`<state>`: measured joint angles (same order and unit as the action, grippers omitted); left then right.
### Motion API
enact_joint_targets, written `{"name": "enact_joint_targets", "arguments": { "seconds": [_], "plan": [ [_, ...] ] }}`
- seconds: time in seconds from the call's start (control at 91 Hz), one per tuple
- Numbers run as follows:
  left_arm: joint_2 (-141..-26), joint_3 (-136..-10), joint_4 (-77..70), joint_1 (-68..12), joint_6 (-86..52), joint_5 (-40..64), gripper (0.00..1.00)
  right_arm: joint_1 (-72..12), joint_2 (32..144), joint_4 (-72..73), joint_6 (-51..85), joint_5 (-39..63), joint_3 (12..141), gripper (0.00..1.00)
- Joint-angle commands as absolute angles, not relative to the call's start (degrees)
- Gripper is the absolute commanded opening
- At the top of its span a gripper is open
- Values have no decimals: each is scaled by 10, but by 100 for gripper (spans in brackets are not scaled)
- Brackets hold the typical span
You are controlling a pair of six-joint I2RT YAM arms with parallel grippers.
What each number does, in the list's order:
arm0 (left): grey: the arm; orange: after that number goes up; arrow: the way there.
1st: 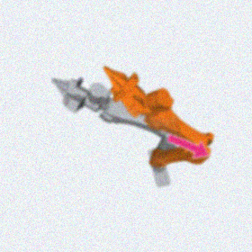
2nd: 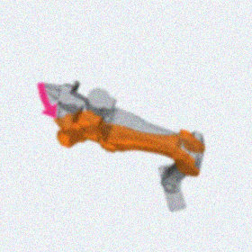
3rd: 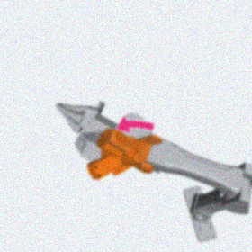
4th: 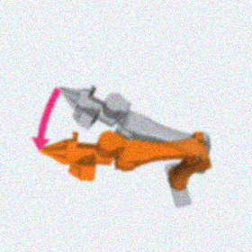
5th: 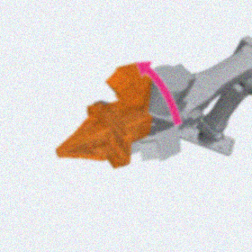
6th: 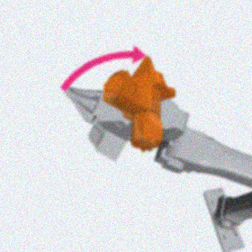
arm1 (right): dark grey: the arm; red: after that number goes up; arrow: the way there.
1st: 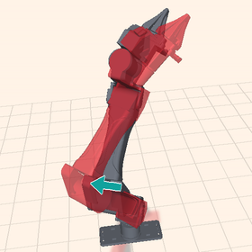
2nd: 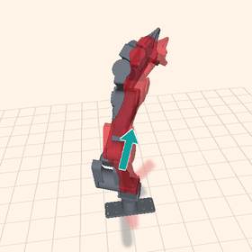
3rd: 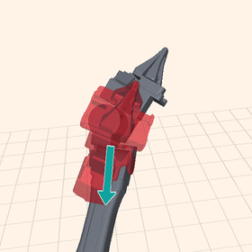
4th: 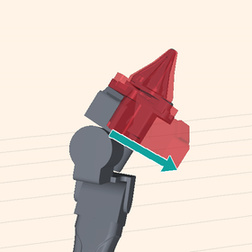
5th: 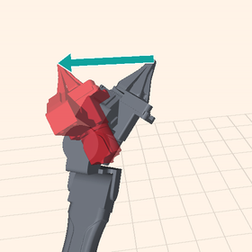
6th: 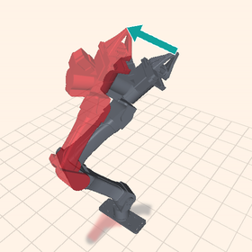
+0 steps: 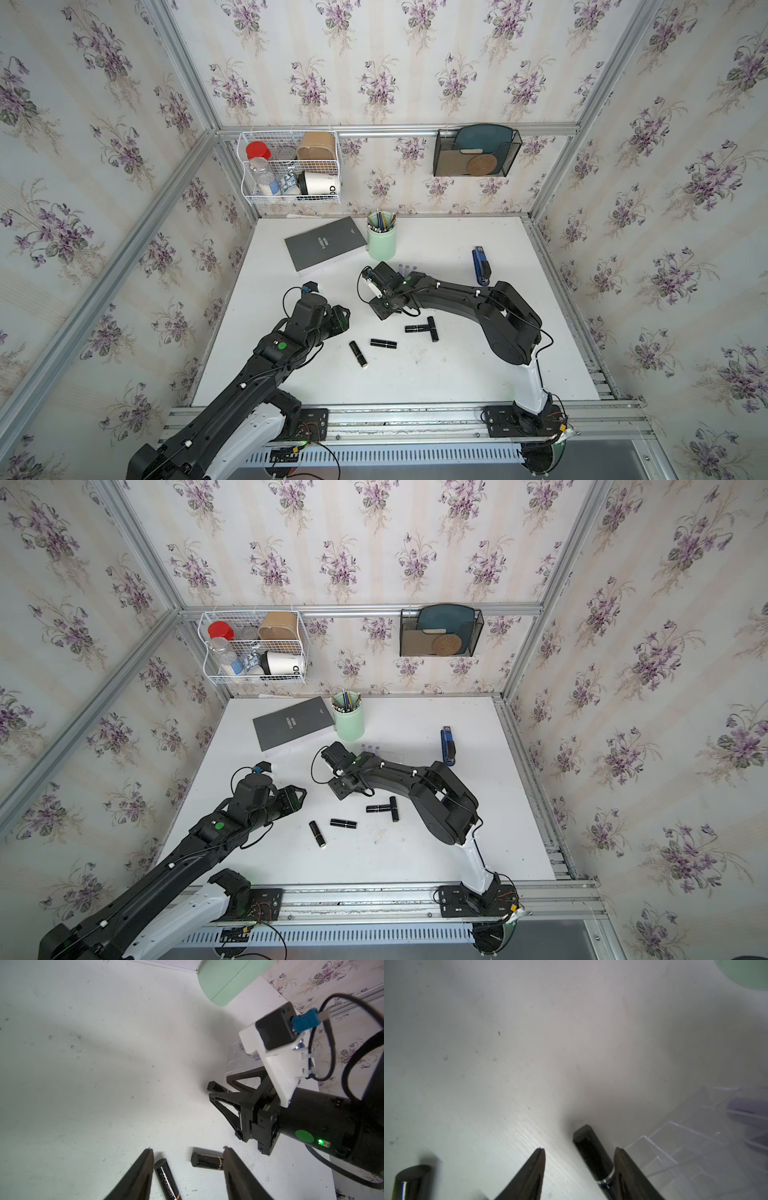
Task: Arrange the lipsticks in the organizer
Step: Pick up the lipstick at the center of the board.
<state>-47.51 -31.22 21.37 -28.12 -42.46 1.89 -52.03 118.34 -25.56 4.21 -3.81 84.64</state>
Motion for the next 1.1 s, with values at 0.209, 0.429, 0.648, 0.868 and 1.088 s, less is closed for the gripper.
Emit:
{"name": "enact_joint_targets", "arguments": {
  "seconds": [0.209,0.429,0.648,0.868,1.088],
  "plan": [
    [-490,-312,188,-279,-422,26,57,-517,1195,-264,39,-30,838,53],
    [-490,-310,188,-279,-424,28,57,-522,1202,-271,71,-50,833,40],
    [-482,-324,223,-279,-419,9,58,-555,1220,-267,105,-111,866,22],
    [-413,-363,274,-272,-358,20,65,-557,1094,-229,118,-122,863,11],
    [-404,-264,-7,-299,-445,278,74,-501,884,26,222,136,651,12]
  ]
}}
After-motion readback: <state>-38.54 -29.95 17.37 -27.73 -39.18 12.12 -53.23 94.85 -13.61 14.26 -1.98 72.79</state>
